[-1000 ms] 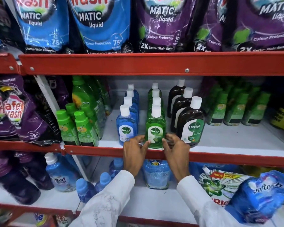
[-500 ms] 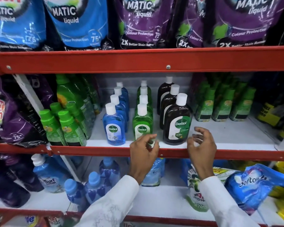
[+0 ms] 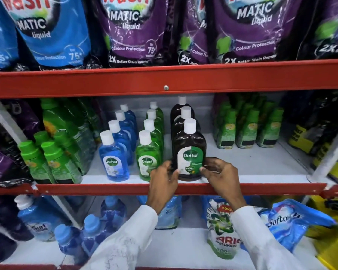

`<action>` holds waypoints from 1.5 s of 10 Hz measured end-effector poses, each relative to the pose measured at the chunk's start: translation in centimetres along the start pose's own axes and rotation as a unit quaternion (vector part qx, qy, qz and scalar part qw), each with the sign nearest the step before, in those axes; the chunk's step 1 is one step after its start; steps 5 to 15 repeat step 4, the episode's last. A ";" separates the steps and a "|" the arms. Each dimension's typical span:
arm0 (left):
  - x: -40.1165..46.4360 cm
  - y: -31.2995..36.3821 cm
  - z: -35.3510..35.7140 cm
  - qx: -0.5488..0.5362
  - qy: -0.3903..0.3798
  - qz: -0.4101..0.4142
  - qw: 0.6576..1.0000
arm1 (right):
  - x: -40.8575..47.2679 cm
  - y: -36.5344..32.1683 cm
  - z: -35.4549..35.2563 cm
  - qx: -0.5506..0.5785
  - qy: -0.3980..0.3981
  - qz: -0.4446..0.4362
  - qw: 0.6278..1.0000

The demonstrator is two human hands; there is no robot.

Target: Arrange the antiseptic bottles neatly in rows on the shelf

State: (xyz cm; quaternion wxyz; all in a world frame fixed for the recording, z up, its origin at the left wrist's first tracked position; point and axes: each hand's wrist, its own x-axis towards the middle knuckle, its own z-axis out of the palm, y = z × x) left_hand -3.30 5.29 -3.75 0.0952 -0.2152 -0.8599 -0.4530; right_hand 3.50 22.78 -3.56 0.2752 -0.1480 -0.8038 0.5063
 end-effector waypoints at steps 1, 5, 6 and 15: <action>0.0 -0.3 0.1 0.003 0.001 0.010 1.000 | -0.2 0.0 0.0 0.024 0.006 -0.001 1.000; -1.3 1.0 -0.9 0.007 0.031 0.013 0.999 | -1.2 -0.2 -0.7 0.102 0.075 0.002 0.992; -1.3 1.0 -0.9 0.007 0.031 0.013 0.999 | -1.2 -0.2 -0.7 0.102 0.075 0.002 0.992; -1.3 1.0 -0.9 0.007 0.031 0.013 0.999 | -1.2 -0.2 -0.7 0.102 0.075 0.002 0.992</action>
